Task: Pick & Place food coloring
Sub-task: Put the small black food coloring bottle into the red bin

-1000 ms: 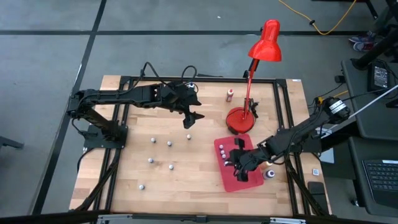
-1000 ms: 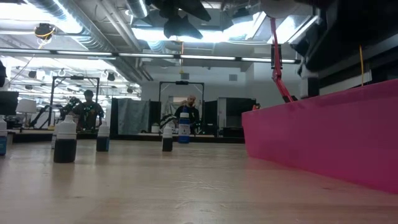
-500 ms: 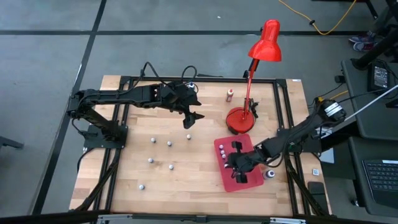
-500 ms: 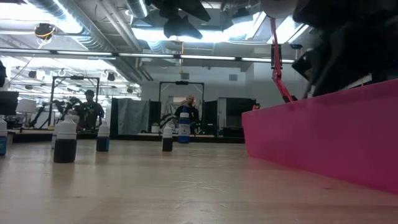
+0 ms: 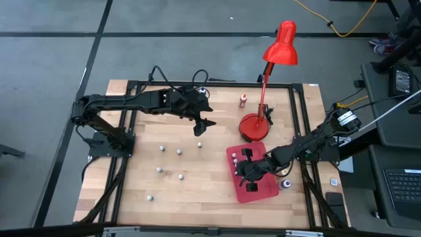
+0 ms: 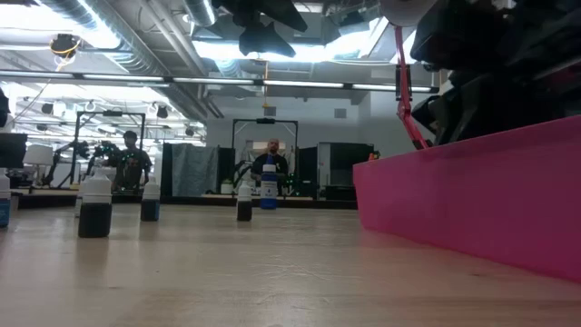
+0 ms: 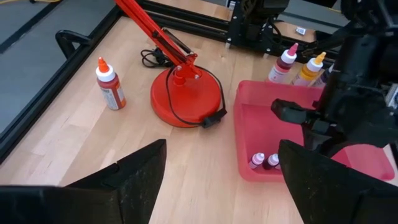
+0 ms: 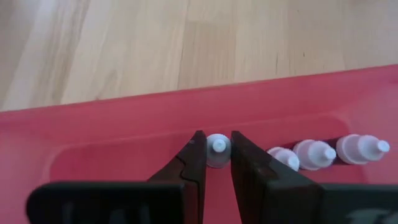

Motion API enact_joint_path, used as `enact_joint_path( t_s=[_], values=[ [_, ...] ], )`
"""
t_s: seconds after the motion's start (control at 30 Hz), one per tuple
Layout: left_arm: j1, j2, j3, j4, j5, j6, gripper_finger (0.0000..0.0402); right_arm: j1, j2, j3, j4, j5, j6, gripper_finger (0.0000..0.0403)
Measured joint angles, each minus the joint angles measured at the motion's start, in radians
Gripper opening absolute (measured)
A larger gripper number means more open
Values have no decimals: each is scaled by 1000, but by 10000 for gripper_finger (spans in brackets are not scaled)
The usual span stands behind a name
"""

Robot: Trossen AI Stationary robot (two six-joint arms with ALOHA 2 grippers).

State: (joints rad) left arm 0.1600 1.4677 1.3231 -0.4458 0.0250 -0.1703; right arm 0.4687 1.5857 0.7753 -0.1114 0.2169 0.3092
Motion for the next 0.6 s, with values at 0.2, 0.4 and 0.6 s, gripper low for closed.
enact_joint_path(
  t_s=[0.2, 0.4, 0.6],
  values=[
    [0, 0, 0, -8, 1, 0, 299, -14, 32, 0, 22, -13, -15, 56],
    [0, 0, 0, -8, 0, 8, 300, -14, 41, 0, 14, -9, -15, 56],
    [0, 0, 0, -8, 0, 9, 299, -15, 43, 0, 8, 3, -15, 81]
  ],
)
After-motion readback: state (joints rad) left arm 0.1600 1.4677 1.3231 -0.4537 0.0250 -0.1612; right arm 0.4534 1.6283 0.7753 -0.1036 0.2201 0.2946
